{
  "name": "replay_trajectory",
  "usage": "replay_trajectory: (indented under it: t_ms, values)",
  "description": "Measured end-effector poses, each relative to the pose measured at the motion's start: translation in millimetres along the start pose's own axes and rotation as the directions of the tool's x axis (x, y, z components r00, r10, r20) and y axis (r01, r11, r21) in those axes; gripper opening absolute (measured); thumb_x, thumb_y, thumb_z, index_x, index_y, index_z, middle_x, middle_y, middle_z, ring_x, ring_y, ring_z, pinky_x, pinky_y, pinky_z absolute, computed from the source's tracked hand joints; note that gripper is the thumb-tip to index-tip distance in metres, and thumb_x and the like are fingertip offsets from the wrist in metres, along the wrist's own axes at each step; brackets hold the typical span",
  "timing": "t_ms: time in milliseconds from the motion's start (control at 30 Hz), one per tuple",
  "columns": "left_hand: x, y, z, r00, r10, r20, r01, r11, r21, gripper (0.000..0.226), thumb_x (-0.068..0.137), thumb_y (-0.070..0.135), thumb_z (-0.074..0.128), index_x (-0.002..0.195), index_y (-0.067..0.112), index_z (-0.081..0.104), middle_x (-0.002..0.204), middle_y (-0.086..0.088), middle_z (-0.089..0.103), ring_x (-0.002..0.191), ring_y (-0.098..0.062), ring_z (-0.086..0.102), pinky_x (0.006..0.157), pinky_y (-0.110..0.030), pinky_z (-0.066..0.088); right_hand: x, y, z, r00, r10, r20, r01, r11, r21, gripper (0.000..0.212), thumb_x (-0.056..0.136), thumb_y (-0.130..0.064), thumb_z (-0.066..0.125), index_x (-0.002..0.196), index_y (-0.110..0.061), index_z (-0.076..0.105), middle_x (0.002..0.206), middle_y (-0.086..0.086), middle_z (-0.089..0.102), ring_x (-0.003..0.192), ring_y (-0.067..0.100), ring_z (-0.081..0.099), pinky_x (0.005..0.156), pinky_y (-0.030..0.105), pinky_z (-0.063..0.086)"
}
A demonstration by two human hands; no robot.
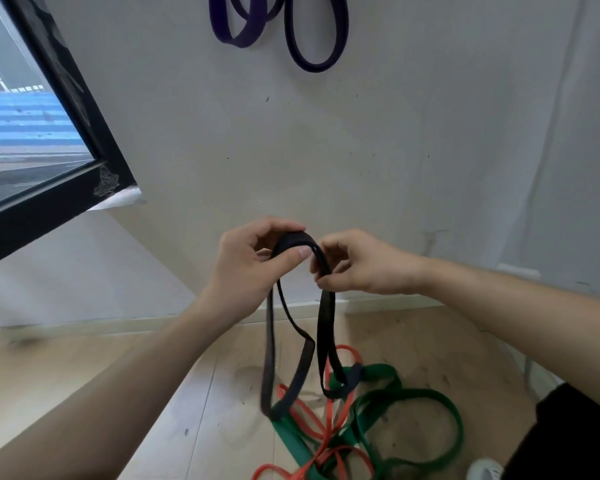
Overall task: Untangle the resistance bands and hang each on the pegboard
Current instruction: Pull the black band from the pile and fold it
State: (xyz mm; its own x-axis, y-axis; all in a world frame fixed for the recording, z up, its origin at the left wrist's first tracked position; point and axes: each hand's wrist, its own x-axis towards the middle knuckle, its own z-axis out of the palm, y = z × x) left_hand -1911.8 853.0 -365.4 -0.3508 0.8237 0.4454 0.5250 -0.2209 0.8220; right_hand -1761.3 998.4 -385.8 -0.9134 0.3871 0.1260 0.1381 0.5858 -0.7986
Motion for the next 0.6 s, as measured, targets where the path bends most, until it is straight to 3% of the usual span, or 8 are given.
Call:
replay_trajectory:
  t_ms: [200, 267, 467, 600]
  values:
    - [5, 2, -17, 0.993, 0.017, -0.118, -0.017, 1.0, 0.006, 0.026, 0.086, 0.009, 0.077, 0.11, 0.018, 0.073, 0.096, 0.007, 0.076, 0.093, -0.009, 0.072, 0.087, -0.023, 0.057, 5, 18, 4, 0.994, 0.086, 0.062, -0.083, 0.995, -0.059, 0.01, 0.087, -0.013, 0.074, 0.094, -0.009, 0.067, 0.095, 0.017, 0.068, 0.088, 0.031, 0.066, 0.087, 0.049, 0.056]
    - [5, 0, -23, 0.99, 0.008, -0.14, -0.008, 1.0, -0.004, 0.026, 0.086, 0.009, 0.077, 0.108, 0.021, 0.073, 0.092, 0.009, 0.076, 0.09, -0.008, 0.072, 0.087, -0.023, 0.057, 4, 20, -1, 0.994, 0.099, 0.04, -0.097, 0.994, -0.059, 0.009, 0.086, -0.012, 0.075, 0.092, -0.012, 0.068, 0.096, 0.019, 0.068, 0.084, 0.027, 0.066, 0.087, 0.049, 0.056]
    - [4, -20, -41, 0.988, -0.086, -0.127, 0.09, 0.996, 0.023, 0.025, 0.087, 0.012, 0.077, 0.106, 0.026, 0.073, 0.091, 0.007, 0.075, 0.082, -0.016, 0.069, 0.085, -0.027, 0.058, 0, 17, -25, 0.993, 0.067, -0.094, -0.069, 0.997, -0.017, 0.014, 0.085, -0.011, 0.078, 0.098, -0.013, 0.072, 0.095, 0.018, 0.073, 0.091, 0.036, 0.069, 0.086, 0.051, 0.058]
    - [-1, -27, -46, 0.988, -0.151, -0.012, 0.152, 0.983, 0.106, 0.027, 0.084, 0.008, 0.079, 0.107, 0.022, 0.073, 0.092, 0.006, 0.075, 0.076, -0.007, 0.065, 0.077, -0.019, 0.054, -5, 10, -35, 0.982, -0.006, -0.19, 0.003, 1.0, -0.016, 0.015, 0.087, -0.004, 0.075, 0.1, -0.01, 0.073, 0.089, 0.015, 0.074, 0.085, 0.034, 0.071, 0.075, 0.03, 0.059]
